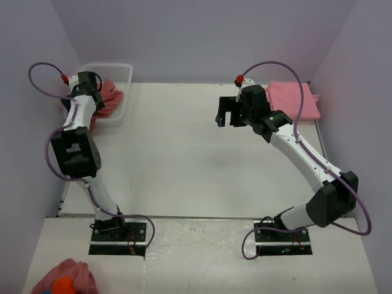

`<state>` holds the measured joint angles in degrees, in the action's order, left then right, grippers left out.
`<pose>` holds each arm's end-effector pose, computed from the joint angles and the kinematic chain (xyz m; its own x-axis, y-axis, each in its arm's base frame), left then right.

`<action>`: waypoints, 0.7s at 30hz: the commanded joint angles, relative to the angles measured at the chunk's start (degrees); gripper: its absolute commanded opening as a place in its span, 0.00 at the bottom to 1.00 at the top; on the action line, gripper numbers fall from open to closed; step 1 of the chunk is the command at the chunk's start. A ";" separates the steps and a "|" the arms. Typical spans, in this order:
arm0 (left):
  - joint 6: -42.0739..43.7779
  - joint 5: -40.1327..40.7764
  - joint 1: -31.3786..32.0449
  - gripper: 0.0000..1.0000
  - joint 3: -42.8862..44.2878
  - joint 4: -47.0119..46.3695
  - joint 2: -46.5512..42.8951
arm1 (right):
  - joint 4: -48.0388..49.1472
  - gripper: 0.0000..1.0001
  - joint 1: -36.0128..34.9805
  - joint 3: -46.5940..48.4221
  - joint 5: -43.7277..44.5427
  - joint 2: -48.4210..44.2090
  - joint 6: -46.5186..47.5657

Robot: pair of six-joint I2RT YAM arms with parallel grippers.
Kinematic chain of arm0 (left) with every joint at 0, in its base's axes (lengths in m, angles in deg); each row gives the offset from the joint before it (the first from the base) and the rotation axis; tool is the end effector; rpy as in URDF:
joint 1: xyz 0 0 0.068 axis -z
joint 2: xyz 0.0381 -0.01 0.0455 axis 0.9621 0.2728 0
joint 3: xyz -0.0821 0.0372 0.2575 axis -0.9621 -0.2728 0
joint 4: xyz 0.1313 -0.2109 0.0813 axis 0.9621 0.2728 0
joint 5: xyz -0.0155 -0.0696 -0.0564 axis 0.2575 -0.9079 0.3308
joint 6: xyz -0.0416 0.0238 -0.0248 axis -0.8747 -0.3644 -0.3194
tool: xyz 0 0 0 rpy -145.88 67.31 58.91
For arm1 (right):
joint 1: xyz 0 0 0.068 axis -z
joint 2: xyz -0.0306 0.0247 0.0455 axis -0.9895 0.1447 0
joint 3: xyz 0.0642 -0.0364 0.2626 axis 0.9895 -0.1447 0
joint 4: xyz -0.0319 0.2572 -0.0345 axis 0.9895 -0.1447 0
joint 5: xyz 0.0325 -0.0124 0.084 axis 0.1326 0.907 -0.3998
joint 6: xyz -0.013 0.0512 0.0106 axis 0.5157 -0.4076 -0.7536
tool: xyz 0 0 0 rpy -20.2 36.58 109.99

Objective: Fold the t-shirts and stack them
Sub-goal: Grab crumpled tshirt from bin with the left arm

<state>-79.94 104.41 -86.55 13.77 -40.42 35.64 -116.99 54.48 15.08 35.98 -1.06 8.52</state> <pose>0.4236 0.1135 0.2615 -0.5011 -0.4486 -0.7400 -0.7797 0.6050 0.1612 0.2925 0.1493 0.3500 -0.6190 0.0491 -0.7838 -0.2521 0.9328 0.2576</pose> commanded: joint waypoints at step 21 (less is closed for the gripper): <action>-1.83 -1.50 -2.74 0.84 5.61 -2.08 5.56 | -0.69 0.99 -1.98 -4.52 -0.93 -4.65 -1.94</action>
<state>-80.03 103.65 -89.04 18.93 -40.26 43.29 -118.22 53.08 10.58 35.19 -5.50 7.69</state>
